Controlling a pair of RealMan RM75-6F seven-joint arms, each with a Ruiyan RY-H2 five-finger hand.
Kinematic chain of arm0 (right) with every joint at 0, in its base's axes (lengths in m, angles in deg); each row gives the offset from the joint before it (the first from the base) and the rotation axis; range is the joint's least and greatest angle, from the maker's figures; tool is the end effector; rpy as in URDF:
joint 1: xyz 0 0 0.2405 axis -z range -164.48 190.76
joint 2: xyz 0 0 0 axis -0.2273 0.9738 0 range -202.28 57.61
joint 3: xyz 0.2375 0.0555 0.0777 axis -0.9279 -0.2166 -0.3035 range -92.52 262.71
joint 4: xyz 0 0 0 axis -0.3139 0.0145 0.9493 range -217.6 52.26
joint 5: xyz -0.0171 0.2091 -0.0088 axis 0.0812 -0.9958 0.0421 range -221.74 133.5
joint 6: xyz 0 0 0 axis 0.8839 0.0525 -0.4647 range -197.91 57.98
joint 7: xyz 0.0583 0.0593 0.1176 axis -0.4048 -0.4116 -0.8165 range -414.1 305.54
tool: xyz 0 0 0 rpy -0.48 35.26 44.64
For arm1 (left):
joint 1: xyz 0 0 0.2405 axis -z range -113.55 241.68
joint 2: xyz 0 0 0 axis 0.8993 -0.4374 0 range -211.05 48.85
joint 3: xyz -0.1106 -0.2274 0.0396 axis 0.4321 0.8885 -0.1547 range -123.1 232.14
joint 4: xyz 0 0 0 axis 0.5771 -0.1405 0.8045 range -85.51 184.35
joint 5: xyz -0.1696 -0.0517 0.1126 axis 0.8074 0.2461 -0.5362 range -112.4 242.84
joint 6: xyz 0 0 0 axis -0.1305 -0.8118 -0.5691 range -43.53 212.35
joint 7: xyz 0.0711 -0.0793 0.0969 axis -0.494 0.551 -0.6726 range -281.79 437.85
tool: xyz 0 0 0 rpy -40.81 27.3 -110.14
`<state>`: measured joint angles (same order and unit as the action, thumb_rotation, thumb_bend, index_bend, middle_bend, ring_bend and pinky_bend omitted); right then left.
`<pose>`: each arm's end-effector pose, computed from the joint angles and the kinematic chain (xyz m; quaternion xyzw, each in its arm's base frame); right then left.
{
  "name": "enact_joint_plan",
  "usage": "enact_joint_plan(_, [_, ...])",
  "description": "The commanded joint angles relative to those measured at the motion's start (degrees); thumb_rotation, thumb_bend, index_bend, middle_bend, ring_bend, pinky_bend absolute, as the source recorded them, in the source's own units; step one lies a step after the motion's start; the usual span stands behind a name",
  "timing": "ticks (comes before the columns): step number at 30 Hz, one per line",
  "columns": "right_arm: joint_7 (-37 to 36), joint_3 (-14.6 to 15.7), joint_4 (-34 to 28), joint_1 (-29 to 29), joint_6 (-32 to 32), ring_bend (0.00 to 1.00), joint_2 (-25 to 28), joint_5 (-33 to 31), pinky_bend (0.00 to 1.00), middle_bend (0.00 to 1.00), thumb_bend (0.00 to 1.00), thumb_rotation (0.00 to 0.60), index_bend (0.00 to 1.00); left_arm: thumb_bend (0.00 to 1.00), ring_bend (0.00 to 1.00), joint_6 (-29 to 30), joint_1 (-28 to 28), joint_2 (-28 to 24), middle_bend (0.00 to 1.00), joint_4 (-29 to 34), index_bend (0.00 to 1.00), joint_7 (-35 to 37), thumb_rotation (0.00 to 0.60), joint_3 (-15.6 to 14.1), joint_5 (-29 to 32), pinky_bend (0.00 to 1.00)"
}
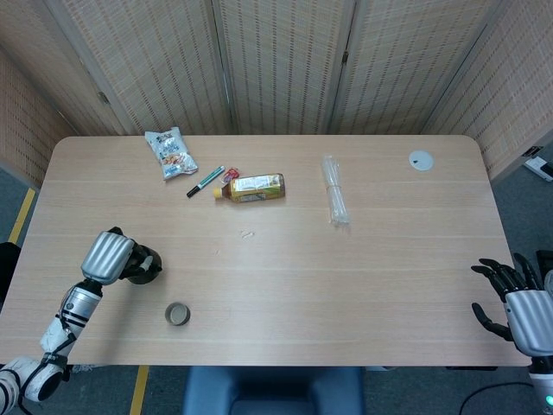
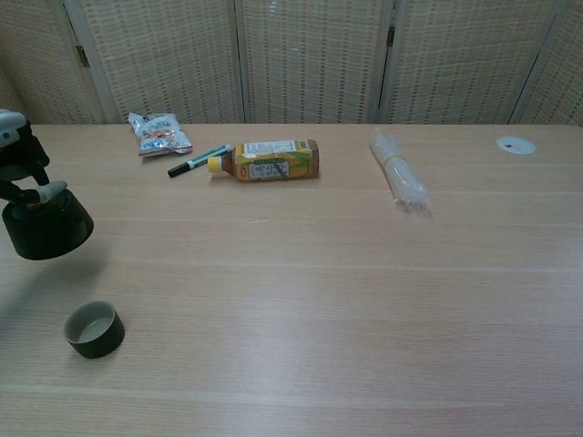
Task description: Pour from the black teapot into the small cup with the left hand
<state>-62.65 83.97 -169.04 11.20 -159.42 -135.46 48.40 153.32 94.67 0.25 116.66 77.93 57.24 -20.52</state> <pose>-0.3237 -0.1589 0.1735 0.6052 -0.3744 0.4138 0.5677 -0.2678 0.3271 0.0673 -0.7323 -0.2780 -0.3752 0.4956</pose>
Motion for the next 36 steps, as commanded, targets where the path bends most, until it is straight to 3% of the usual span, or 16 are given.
enact_joint_plan(1, [0.02,0.05,-0.05,-0.02,-0.06,0.22,0.04,0.15,0.00,0.23,0.35,0.600,0.24,0.47,0.95,0.52,-0.50,0.00,1.00,0.16,1.00,0.15,0.472,-0.20,-0.26,0.50])
enact_joint_plan(19, [2.48,-1.66,-2.85,-0.39,-0.59,0.22,1.74,-1.45,0.00,0.23,0.35,0.600,0.24,0.47,0.95,4.62,-4.10,-2.22,1.00,4.90,1.00,-2.55,0.484,-2.69,-3.35,0.50])
enact_joint_plan(36, [3.46,-1.56,-3.97,-0.65,0.06,0.22,1.98,-1.52,0.00,0.23,0.35,0.600,0.24,0.47,0.95,7.84,-5.97,-0.86,1.00,5.47,1.00,-8.00,0.484,-3.87,-6.96,0.50])
